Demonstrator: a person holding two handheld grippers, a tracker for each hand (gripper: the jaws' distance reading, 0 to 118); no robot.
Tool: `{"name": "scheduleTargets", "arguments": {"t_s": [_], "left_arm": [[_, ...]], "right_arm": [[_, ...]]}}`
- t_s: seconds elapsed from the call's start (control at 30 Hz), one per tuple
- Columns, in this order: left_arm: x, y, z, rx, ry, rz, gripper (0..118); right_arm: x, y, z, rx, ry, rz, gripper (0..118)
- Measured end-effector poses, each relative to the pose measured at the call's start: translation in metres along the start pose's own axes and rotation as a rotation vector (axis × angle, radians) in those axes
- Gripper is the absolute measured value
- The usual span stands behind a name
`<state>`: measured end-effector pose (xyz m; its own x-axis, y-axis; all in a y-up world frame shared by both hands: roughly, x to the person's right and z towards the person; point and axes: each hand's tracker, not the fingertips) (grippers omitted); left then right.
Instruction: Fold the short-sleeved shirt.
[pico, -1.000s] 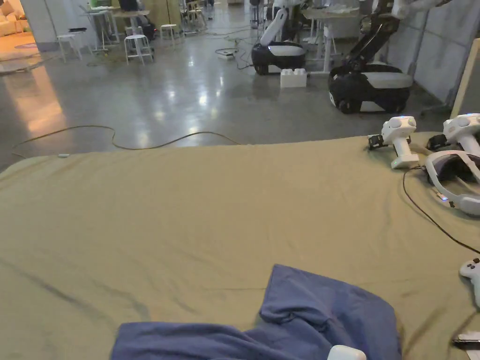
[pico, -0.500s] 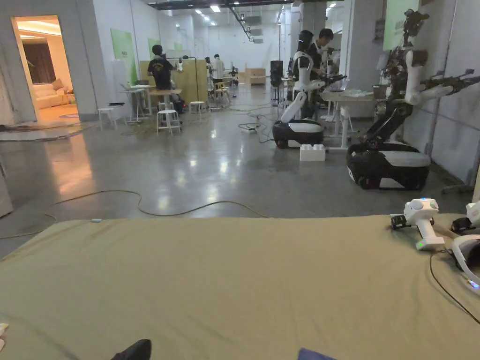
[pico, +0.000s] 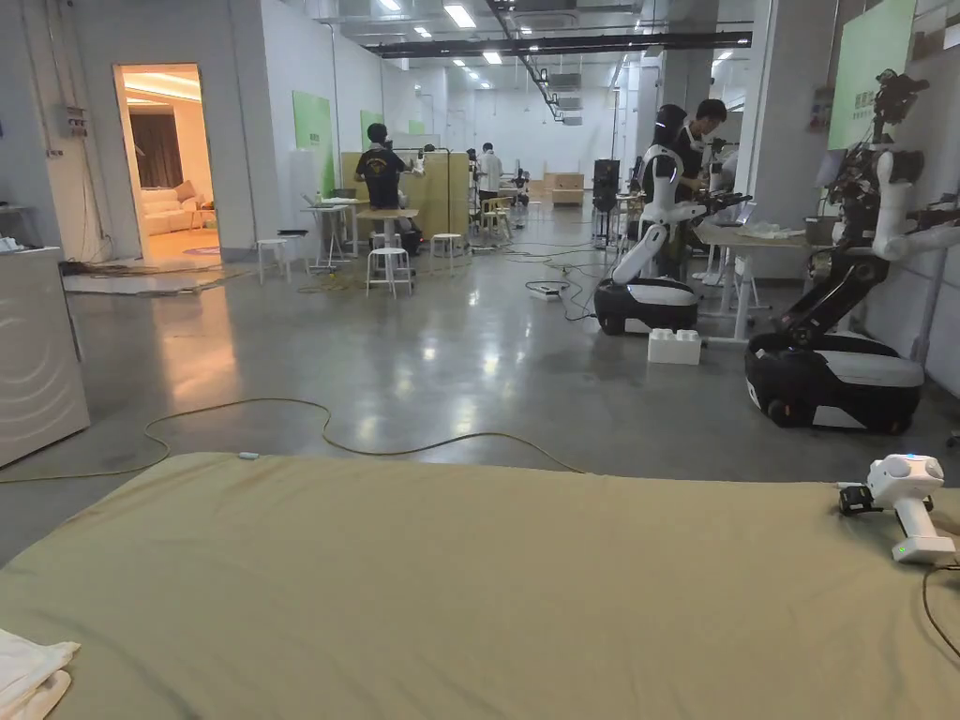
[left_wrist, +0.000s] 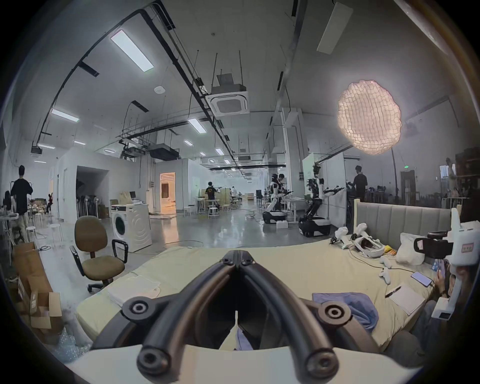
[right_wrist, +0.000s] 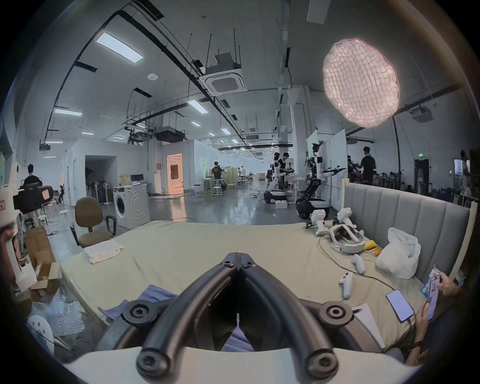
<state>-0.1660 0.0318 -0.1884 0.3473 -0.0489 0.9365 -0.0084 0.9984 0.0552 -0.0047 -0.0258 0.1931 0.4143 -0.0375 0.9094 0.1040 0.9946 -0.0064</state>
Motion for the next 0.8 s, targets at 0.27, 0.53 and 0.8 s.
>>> {"name": "scheduleTargets", "arguments": {"t_s": [0.27,0.53,0.8], "left_arm": [[0.009,0.006,-0.012,-0.001,-0.033,-0.004,0],[0.002,-0.004,-0.039,-0.124,-0.134,0.054,5],[-0.025,-0.11,-0.173,-0.53,-0.299,0.303,66]], "right_arm": [[0.002,0.004,0.005,0.036,-0.039,0.001,0],[-0.007,0.0,0.0,0.011,-0.039,0.023,0],[0.005,-0.028,-0.016,-0.09,-0.047,-0.023,0]]}}
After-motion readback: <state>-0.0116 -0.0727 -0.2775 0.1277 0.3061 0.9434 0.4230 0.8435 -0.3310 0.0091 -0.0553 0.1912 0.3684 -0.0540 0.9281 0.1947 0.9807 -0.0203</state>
